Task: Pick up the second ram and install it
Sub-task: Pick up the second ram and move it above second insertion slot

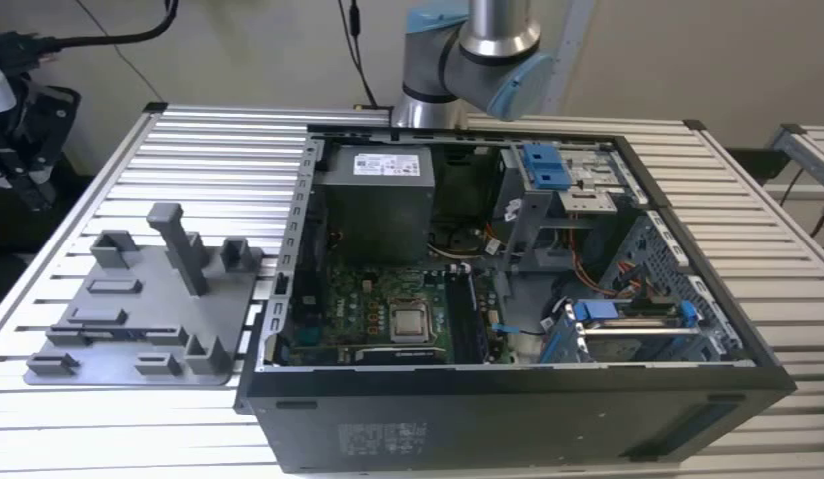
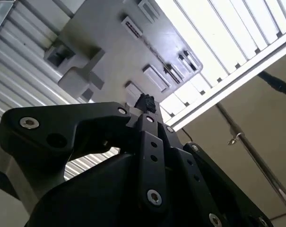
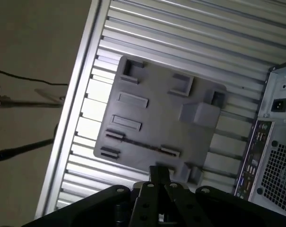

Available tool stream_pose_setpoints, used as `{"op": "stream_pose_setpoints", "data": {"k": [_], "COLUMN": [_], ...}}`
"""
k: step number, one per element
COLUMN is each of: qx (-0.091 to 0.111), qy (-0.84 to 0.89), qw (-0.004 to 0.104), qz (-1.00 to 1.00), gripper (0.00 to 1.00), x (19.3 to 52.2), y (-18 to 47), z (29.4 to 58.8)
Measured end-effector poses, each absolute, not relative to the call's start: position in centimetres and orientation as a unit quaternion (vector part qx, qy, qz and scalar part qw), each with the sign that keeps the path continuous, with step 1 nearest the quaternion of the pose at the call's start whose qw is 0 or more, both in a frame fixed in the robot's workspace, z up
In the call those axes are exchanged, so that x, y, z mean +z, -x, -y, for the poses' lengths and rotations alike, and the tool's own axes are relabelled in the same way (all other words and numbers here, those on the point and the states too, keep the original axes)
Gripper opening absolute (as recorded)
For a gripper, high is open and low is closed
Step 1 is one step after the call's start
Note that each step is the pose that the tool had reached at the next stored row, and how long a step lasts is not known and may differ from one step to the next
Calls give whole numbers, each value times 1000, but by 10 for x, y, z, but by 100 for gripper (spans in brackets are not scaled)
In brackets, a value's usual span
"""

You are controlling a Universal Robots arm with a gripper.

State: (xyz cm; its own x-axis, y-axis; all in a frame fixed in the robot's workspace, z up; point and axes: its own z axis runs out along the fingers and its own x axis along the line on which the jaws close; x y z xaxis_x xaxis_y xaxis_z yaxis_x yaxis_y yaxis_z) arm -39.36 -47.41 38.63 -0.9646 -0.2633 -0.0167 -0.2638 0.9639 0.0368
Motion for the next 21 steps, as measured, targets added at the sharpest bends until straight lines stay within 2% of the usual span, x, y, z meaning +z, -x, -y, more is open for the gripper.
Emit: {"op": "stream_pose_setpoints", "data": {"k": [21], "qx": [8], "qy": [254], "qw": [2], "qz": [-967], "gripper": [11], "x": [386], "y": [394], "z": [474]}}
